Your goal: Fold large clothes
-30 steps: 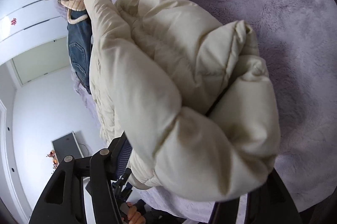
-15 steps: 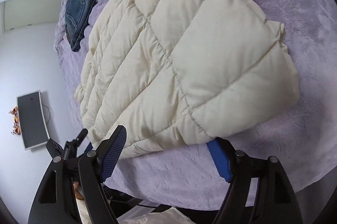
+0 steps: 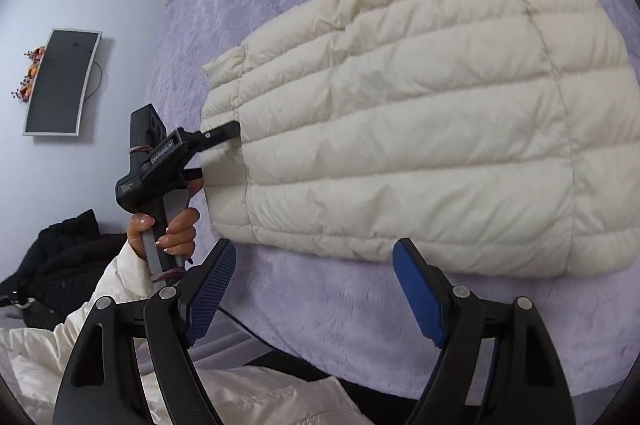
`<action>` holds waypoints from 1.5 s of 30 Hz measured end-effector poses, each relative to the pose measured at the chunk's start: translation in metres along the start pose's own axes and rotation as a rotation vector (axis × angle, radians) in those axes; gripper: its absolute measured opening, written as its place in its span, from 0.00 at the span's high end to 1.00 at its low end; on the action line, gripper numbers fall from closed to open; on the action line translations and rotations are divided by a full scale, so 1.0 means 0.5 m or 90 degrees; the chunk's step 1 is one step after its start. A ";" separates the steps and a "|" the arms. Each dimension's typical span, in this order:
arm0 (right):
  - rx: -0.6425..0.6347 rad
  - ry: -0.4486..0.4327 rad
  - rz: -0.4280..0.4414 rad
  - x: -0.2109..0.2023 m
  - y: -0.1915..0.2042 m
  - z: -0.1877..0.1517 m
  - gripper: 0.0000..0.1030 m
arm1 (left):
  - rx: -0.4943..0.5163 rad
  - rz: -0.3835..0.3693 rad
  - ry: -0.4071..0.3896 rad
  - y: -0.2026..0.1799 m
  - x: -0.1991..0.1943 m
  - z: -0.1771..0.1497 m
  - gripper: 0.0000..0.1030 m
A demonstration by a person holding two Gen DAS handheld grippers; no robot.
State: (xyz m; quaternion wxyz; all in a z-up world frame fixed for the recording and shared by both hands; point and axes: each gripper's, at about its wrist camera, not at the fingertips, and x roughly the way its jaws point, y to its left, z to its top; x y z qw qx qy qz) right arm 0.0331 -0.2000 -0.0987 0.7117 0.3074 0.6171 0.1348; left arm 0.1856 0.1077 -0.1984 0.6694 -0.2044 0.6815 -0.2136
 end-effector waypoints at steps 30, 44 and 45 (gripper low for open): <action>0.003 -0.051 -0.070 0.194 -0.082 0.243 0.97 | 0.149 -0.116 -0.023 -0.355 -0.030 -0.013 0.71; 0.050 -0.048 0.038 0.079 -0.129 0.222 0.97 | 0.131 -0.037 -0.038 -0.428 -0.004 -0.028 0.71; 0.044 -0.056 0.033 0.052 -0.133 0.211 0.97 | 0.130 -0.033 -0.039 -0.430 -0.004 -0.029 0.71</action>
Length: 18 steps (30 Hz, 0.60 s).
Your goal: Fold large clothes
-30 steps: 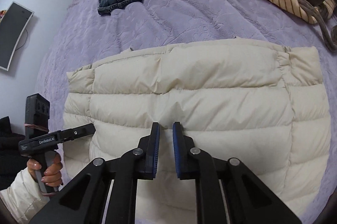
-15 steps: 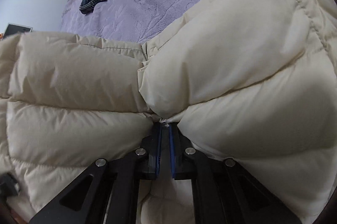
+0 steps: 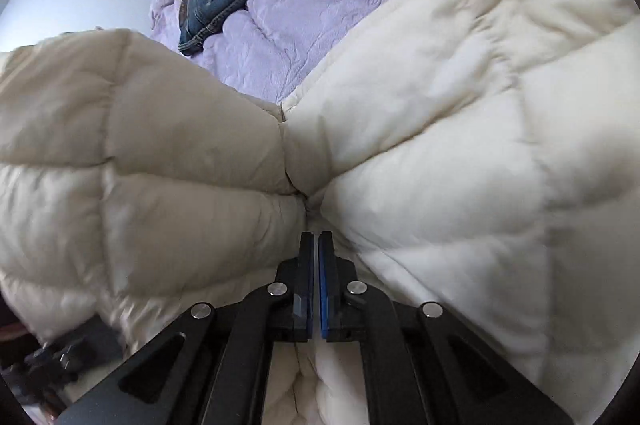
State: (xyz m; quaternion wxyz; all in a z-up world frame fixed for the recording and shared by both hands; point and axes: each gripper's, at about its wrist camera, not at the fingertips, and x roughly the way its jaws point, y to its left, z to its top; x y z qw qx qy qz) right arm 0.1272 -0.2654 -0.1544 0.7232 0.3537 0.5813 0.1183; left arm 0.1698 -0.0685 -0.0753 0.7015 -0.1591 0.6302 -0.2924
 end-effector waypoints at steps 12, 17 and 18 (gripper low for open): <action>0.082 -0.089 -0.047 -0.233 -0.147 -0.134 0.97 | -0.005 0.064 0.008 -0.073 0.028 0.000 0.71; 0.114 -0.073 -0.034 -0.212 -0.219 -0.138 0.97 | 0.057 0.099 0.030 -0.168 0.072 -0.008 0.71; 0.124 -0.064 -0.024 -0.199 -0.232 -0.136 0.97 | 0.072 0.103 0.038 -0.188 0.085 -0.012 0.71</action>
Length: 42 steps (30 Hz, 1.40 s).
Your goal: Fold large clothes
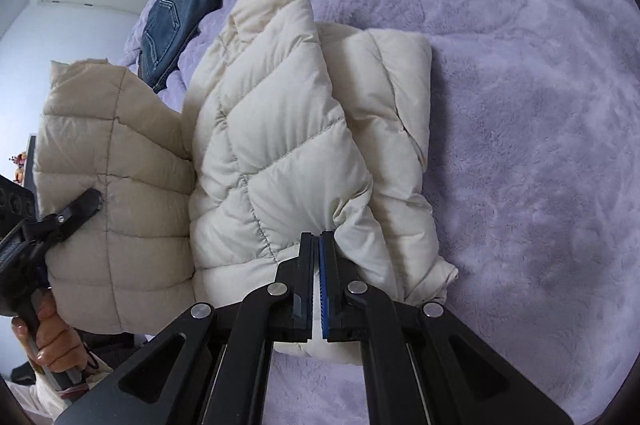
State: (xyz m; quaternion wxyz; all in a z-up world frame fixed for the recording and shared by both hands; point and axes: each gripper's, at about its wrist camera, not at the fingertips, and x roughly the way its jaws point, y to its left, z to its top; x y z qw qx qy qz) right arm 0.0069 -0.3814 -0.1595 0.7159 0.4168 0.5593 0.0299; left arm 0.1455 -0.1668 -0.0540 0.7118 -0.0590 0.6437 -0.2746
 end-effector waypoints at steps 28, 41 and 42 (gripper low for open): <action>0.018 -0.081 0.232 -0.193 -0.067 0.179 0.29 | 0.173 -0.086 0.024 -0.202 0.154 -0.057 0.23; -0.027 0.029 0.118 -0.067 -0.084 0.210 0.73 | 0.143 -0.080 -0.060 -0.079 0.008 -0.016 0.23; -0.021 0.027 0.122 -0.067 -0.096 0.208 0.73 | 0.109 -0.073 -0.061 -0.037 0.007 0.000 0.23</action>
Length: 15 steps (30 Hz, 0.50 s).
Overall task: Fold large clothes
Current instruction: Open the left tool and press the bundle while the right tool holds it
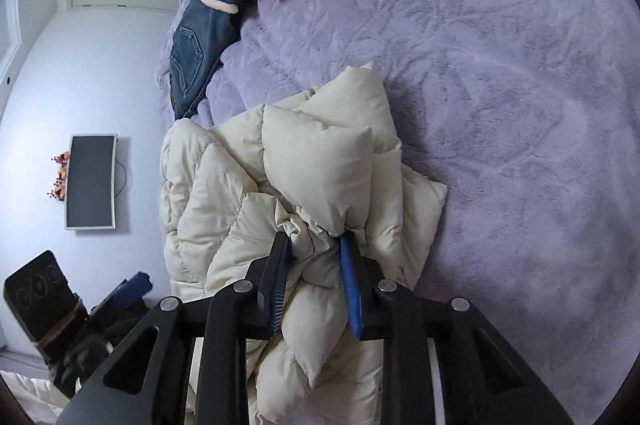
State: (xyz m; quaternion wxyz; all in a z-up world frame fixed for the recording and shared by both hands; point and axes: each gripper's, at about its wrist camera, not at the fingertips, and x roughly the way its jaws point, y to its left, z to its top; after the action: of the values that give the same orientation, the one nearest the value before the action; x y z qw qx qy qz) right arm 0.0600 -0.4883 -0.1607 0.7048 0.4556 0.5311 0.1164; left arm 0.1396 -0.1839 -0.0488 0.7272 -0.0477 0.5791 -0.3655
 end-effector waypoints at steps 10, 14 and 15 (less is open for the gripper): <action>0.033 -0.024 0.028 -0.047 -0.043 -0.048 0.63 | -0.236 -0.150 0.086 0.261 0.118 -0.021 0.23; 0.037 -0.039 0.020 -0.095 -0.045 -0.090 0.60 | -0.213 -0.139 0.084 0.232 0.130 -0.016 0.23; 0.042 -0.039 0.018 -0.099 -0.050 -0.099 0.60 | -0.208 -0.135 0.084 0.224 0.131 -0.013 0.23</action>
State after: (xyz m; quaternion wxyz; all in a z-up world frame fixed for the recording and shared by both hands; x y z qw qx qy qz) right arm -0.0108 -0.5087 -0.1489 0.7038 0.4891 0.5064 0.0949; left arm 0.1911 -0.1386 -0.1592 0.6277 -0.2016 0.6688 -0.3435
